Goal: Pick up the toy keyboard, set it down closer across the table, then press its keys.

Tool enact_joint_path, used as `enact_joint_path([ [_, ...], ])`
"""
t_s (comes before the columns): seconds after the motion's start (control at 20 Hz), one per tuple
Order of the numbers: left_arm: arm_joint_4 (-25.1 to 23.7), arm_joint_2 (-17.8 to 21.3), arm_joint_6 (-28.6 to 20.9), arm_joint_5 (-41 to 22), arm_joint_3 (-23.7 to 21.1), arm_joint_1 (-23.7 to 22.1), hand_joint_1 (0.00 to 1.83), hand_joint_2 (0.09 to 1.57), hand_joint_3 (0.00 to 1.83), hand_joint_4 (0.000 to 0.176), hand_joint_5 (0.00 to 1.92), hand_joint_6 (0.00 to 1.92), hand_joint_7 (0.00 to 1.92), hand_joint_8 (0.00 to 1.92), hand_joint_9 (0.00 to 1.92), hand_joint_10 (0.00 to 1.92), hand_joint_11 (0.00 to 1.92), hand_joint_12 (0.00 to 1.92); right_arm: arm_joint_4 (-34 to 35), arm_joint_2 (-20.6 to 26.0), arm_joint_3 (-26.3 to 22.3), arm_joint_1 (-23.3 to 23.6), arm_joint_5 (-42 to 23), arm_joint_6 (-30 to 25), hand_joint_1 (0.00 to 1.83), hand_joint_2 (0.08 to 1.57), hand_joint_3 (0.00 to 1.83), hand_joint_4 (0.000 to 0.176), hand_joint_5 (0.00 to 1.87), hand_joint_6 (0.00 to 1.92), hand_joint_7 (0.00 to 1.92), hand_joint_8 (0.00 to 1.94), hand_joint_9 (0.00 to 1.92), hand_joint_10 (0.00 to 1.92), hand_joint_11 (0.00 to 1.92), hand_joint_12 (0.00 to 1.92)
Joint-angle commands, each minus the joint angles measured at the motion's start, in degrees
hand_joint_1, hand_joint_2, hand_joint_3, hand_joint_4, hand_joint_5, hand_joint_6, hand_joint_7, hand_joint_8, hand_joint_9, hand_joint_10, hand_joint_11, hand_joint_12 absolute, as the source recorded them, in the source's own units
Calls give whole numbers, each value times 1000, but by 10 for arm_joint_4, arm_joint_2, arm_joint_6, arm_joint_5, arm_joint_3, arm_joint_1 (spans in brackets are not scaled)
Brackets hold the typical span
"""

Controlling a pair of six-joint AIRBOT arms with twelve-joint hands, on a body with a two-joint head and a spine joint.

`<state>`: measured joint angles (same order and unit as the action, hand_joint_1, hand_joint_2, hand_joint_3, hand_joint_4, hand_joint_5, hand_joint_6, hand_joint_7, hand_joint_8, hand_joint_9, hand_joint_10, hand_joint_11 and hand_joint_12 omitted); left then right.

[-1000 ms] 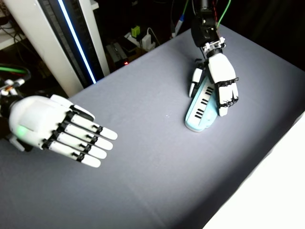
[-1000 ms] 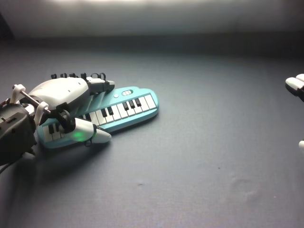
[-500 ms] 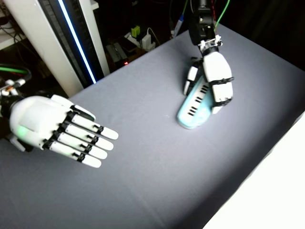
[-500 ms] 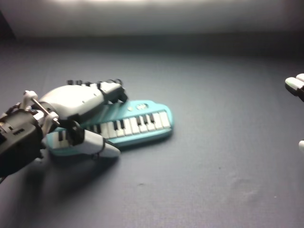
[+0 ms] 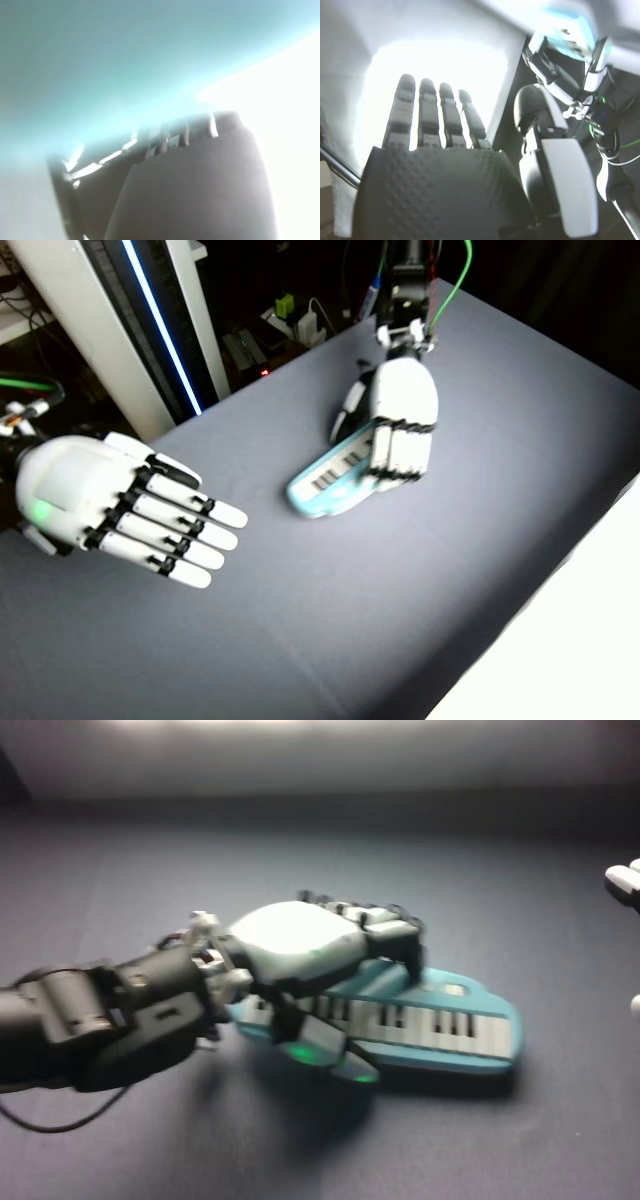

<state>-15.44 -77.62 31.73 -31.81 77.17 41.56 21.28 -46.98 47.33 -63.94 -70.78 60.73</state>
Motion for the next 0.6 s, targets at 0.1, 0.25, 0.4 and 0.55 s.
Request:
enact_joint_path([
  [0.1, -18, -42, -23, -33, 25, -24, 1318, 1165, 3, 0, 271, 945, 195, 1266, 254, 1578, 398, 1715, -16, 4, 1, 2, -85, -8, 2, 1537, 5, 24, 0, 0, 0, 0, 0, 0, 0, 0],
  [0.25, -28, -66, -24, -17, 36, -34, 1016, 1181, 0, 15, 47, 622, 127, 589, 36, 1032, 53, 1577, -21, 5, 1, 2, -87, -12, 0, 1515, 0, 20, 0, 0, 0, 0, 0, 0, 0, 0],
  [0.4, -27, -69, -26, -18, 36, -35, 848, 1076, 0, 47, 13, 167, 65, 103, 3, 375, 1, 1325, -25, 5, 1, 2, -87, -16, 0, 1506, 0, 15, 0, 0, 0, 0, 0, 0, 0, 0],
  [0.55, -23, -57, -27, -36, 27, -35, 581, 956, 11, 122, 0, 0, 0, 0, 0, 2, 0, 23, -30, 8, -2, 2, -87, -18, 0, 1473, 0, 35, 0, 0, 0, 0, 0, 0, 0, 0],
])
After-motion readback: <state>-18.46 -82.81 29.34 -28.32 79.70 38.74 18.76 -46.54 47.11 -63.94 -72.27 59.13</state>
